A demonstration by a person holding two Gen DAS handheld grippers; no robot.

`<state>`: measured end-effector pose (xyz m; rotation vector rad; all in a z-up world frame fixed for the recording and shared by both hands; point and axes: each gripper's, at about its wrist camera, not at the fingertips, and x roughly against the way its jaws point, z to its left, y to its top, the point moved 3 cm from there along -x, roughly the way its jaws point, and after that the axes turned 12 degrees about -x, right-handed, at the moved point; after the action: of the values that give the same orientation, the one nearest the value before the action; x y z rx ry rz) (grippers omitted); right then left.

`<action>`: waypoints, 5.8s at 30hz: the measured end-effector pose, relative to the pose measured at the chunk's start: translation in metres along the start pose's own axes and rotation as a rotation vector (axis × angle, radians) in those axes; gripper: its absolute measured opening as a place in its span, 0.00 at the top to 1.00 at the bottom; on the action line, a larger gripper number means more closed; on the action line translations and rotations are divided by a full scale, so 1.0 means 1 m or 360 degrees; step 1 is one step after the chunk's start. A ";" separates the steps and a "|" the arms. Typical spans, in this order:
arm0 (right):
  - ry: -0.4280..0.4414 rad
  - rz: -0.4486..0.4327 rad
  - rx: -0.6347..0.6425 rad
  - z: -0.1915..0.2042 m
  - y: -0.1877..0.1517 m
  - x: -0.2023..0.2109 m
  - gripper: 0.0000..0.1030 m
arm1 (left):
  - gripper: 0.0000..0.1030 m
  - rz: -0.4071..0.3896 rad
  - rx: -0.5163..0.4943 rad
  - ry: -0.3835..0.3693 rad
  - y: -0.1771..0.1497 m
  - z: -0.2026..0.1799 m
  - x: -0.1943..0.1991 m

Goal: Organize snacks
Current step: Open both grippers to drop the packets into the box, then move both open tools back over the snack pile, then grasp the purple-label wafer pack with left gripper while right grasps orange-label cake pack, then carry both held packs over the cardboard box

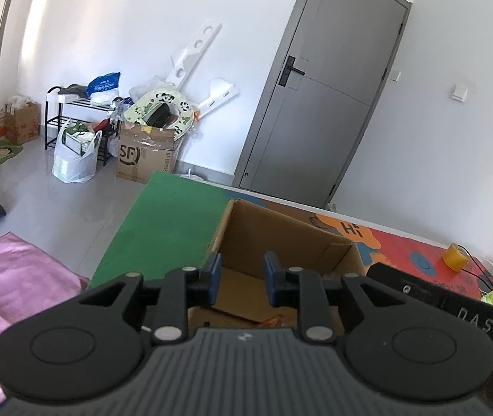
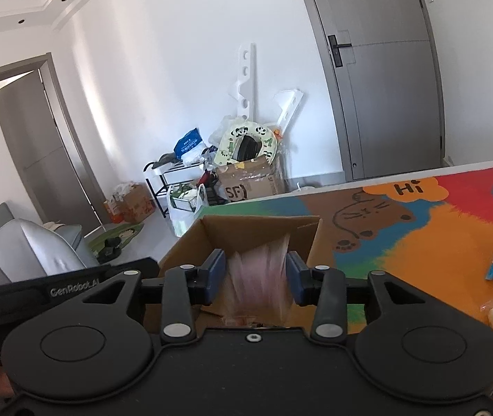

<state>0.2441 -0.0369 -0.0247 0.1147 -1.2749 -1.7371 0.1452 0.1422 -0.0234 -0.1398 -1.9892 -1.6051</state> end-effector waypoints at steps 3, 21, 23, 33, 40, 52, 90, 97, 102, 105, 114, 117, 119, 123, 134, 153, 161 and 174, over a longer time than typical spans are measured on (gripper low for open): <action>-0.0007 -0.0007 -0.0013 -0.002 0.000 0.007 0.59 | 0.67 0.0010 0.0002 0.0003 0.000 -0.001 0.002; -0.0239 -0.0021 -0.0155 -0.063 -0.015 0.062 0.37 | 0.28 0.0053 -0.0102 -0.0127 -0.009 -0.048 0.006; -0.0251 -0.0022 -0.0165 -0.070 -0.016 0.067 0.34 | 0.26 0.0067 -0.0114 -0.0132 -0.011 -0.053 0.006; -0.0309 -0.0059 -0.0230 -0.097 -0.022 0.093 0.20 | 0.20 0.0088 -0.0176 -0.0179 -0.021 -0.085 0.011; -0.0379 -0.0095 -0.0286 -0.120 -0.025 0.112 0.13 | 0.19 0.0089 -0.0207 -0.0241 -0.024 -0.107 0.012; -0.0474 -0.0159 -0.0372 -0.164 -0.023 0.142 0.10 | 0.19 0.0114 -0.0288 -0.0318 -0.031 -0.149 0.005; -0.0485 -0.0065 -0.0548 -0.251 -0.019 0.095 0.38 | 0.20 0.0305 -0.0378 -0.0397 -0.063 -0.236 -0.069; -0.0464 -0.0008 -0.0568 -0.261 -0.021 0.076 0.62 | 0.20 0.0353 -0.0396 -0.0396 -0.069 -0.247 -0.085; -0.0441 -0.0010 -0.0567 -0.264 -0.022 0.079 0.65 | 0.20 0.0376 -0.0405 -0.0405 -0.073 -0.257 -0.094; -0.0441 -0.0035 -0.0582 -0.267 -0.024 0.088 0.66 | 0.20 0.0384 -0.0417 -0.0421 -0.074 -0.264 -0.096; -0.0493 -0.0060 -0.0592 -0.278 -0.032 0.109 0.67 | 0.21 0.0402 -0.0488 -0.0487 -0.086 -0.292 -0.096; -0.0509 -0.0059 -0.0600 -0.280 -0.034 0.113 0.67 | 0.22 0.0410 -0.0493 -0.0490 -0.091 -0.296 -0.098; -0.0523 -0.0061 -0.0595 -0.281 -0.034 0.117 0.67 | 0.25 0.0418 -0.0496 -0.0494 -0.094 -0.298 -0.099; -0.0552 -0.0054 -0.0598 -0.283 -0.039 0.125 0.66 | 0.37 0.0442 -0.0490 -0.0530 -0.100 -0.302 -0.101; -0.0610 -0.0032 -0.0533 -0.281 -0.037 0.109 0.54 | 0.67 0.0432 -0.0583 -0.0530 -0.101 -0.293 -0.099; -0.0546 -0.0055 -0.0491 -0.254 -0.041 0.112 0.62 | 0.73 0.0387 -0.0500 -0.0538 -0.093 -0.262 -0.074; -0.0481 -0.0076 -0.0453 -0.226 -0.034 0.114 0.62 | 0.73 0.0293 -0.0453 -0.0516 -0.076 -0.240 -0.051; -0.0383 -0.0113 -0.0349 -0.175 -0.020 0.106 0.62 | 0.73 0.0115 -0.0389 -0.0406 -0.042 -0.193 -0.020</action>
<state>0.2712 -0.2341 -0.0742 -0.1830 -1.2518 -1.9859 0.2144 -0.0420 -0.0477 -0.5286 -1.9364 -1.8549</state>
